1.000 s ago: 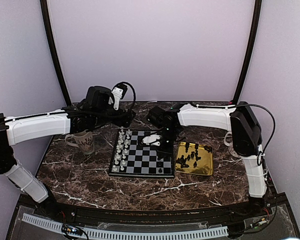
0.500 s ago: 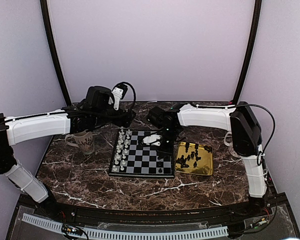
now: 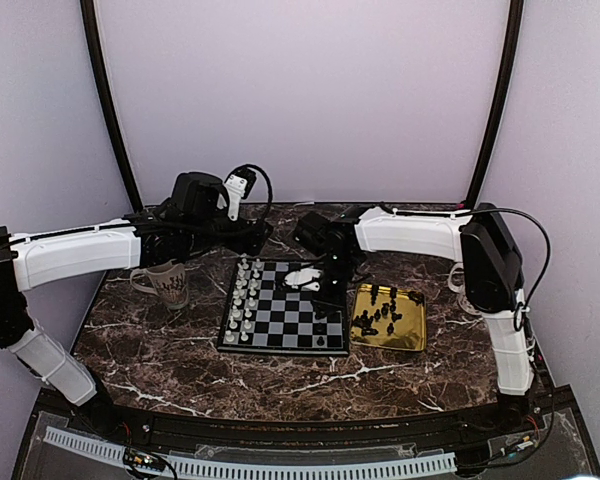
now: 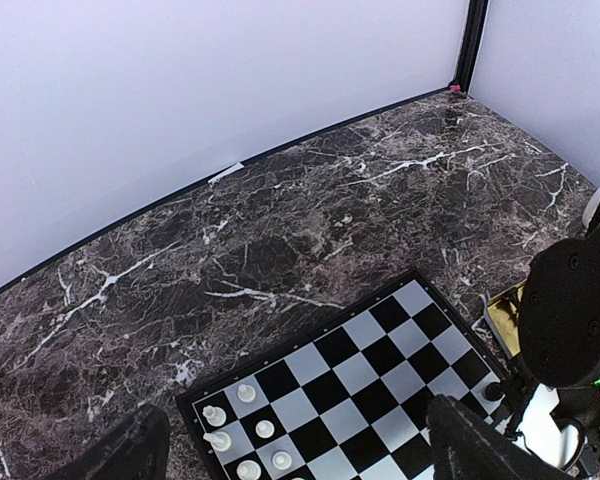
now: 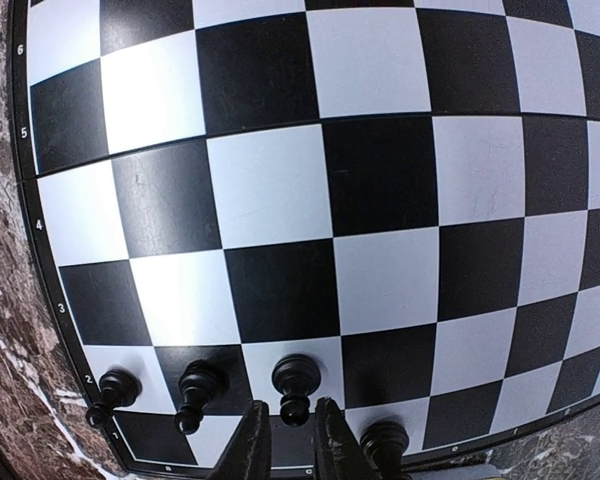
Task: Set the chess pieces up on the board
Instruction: Place the pawn at f7.
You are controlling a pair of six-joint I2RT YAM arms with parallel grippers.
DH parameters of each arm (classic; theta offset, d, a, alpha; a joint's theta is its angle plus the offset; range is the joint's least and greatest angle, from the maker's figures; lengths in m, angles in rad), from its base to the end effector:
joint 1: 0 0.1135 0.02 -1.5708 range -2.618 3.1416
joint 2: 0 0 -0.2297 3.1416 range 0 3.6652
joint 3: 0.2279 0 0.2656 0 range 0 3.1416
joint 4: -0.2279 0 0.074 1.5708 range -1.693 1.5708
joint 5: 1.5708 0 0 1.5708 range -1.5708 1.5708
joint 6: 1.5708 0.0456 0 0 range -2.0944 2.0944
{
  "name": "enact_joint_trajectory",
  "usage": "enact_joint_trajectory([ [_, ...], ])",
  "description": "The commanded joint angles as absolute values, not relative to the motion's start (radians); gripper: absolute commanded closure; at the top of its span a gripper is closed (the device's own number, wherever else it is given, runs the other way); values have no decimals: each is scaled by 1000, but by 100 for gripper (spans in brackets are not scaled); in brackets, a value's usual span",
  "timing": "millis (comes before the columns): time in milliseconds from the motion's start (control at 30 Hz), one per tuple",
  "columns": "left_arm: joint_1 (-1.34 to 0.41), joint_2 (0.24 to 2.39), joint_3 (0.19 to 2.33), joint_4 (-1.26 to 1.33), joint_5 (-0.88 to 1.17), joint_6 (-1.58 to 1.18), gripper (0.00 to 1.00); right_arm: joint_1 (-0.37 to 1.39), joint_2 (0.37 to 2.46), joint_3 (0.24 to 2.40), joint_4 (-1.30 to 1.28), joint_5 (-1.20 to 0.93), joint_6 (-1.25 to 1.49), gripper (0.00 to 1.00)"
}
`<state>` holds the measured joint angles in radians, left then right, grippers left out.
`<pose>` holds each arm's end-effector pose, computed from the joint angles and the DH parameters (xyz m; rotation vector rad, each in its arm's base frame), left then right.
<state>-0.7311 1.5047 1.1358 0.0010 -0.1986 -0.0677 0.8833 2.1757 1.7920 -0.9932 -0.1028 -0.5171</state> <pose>0.2878 -0.2461 0.2627 0.5068 1.8790 -0.3399 0.2731 0.3399 0.1441 -1.9206 2.2563 0.2023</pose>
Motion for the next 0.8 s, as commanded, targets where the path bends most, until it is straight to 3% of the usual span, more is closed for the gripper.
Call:
enact_joint_trajectory([
  [0,-732,1473,1128,9,-186,-69,8,890,2199,1827,-995,-120,-506,84],
  [533,-732,1480,1129,8,-176,-71,8,888,2165,1796,-1007,-126,-509,96],
  [767,-732,1486,1130,7,-174,-72,8,888,2155,1779,-1004,-121,-509,97],
])
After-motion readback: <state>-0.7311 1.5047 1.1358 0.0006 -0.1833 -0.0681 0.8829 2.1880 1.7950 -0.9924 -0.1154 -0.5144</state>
